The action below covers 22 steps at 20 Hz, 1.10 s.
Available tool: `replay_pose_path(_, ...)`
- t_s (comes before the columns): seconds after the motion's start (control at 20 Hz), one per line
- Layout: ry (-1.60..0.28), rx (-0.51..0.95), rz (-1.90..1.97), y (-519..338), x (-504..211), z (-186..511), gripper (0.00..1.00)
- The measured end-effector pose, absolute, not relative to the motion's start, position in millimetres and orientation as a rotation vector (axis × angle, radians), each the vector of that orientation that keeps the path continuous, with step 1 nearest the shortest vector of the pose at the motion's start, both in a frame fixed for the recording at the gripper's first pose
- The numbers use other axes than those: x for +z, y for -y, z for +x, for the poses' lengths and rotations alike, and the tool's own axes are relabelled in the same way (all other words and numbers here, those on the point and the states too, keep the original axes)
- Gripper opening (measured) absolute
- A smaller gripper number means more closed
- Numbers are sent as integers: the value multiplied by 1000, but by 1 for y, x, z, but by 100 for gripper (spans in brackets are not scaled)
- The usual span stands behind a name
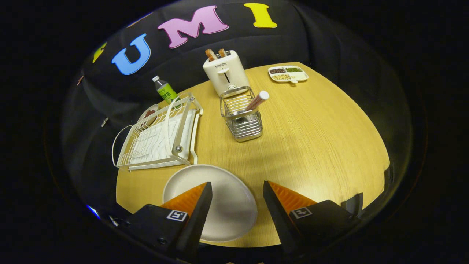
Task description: Take the plate from the dish rack, then take the spoon from the basket and place it into the plate.
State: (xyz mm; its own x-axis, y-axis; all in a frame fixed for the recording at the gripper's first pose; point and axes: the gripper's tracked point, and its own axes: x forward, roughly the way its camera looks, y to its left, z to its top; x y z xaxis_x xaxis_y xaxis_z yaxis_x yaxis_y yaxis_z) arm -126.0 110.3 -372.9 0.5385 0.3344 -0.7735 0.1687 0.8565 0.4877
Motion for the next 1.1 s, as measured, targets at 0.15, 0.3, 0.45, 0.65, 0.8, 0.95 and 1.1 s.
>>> replay_pose_path(0.15,-901,162,483,-103,-334,-116,96)
replay_pose_path(0.3,-766,214,371,-90,-286,-99,98)
replay_pose_path(0.45,-682,252,255,-70,-259,-75,98)
replay_pose_path(0.65,-716,279,173,-49,-276,-49,99)
replay_pose_path(0.8,-772,278,148,-39,-308,-32,98)
replay_pose_path(0.95,-834,301,164,-42,-337,-18,97)
replay_pose_path(1.1,-900,322,189,-48,-368,-7,77)
